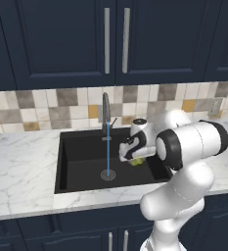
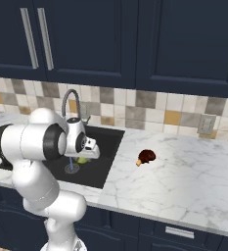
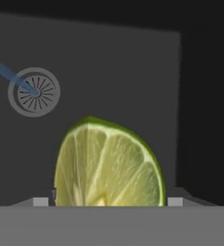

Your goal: Turn on the sink faucet. Then move the lemon wedge from the counter to the sink. Turn off the sink. Move the vegetable from the sink to the pot next to the stove. Finally move the pot to the rear left burner.

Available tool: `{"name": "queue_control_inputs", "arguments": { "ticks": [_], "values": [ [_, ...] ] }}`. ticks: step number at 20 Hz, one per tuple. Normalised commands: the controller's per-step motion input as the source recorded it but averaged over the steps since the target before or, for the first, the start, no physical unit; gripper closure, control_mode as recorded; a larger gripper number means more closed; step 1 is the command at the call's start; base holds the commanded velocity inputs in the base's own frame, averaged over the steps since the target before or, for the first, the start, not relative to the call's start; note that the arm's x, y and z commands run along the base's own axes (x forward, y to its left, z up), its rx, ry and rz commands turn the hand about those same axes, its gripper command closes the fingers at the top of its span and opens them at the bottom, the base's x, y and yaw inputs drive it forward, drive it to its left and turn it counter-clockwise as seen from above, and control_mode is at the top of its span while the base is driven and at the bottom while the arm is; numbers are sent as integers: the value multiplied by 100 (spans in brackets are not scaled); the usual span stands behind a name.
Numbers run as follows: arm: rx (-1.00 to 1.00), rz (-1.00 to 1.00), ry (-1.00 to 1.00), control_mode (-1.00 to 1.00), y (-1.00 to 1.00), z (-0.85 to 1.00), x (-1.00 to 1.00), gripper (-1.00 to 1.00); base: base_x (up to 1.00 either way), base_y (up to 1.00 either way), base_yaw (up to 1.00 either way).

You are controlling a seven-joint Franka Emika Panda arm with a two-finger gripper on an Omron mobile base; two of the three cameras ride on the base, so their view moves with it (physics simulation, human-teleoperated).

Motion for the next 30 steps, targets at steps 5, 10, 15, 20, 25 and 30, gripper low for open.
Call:
{"name": "queue_control_inputs", "arguments": {
  "ticks": [5,10,15,20,25,30],
  "values": [
    [0,4,0,-100,1,-29,30,100,0,0,0],
    [0,4,0,-100,0,-29,23,100,0,0,0],
    [0,3,0,-100,0,-28,23,100,0,0,0],
    [0,3,0,-100,0,-27,24,100,0,0,0],
    [0,3,0,-100,0,-26,23,100,0,0,0],
    [0,3,0,-100,0,-27,19,100,0,0,0]
  ]
}}
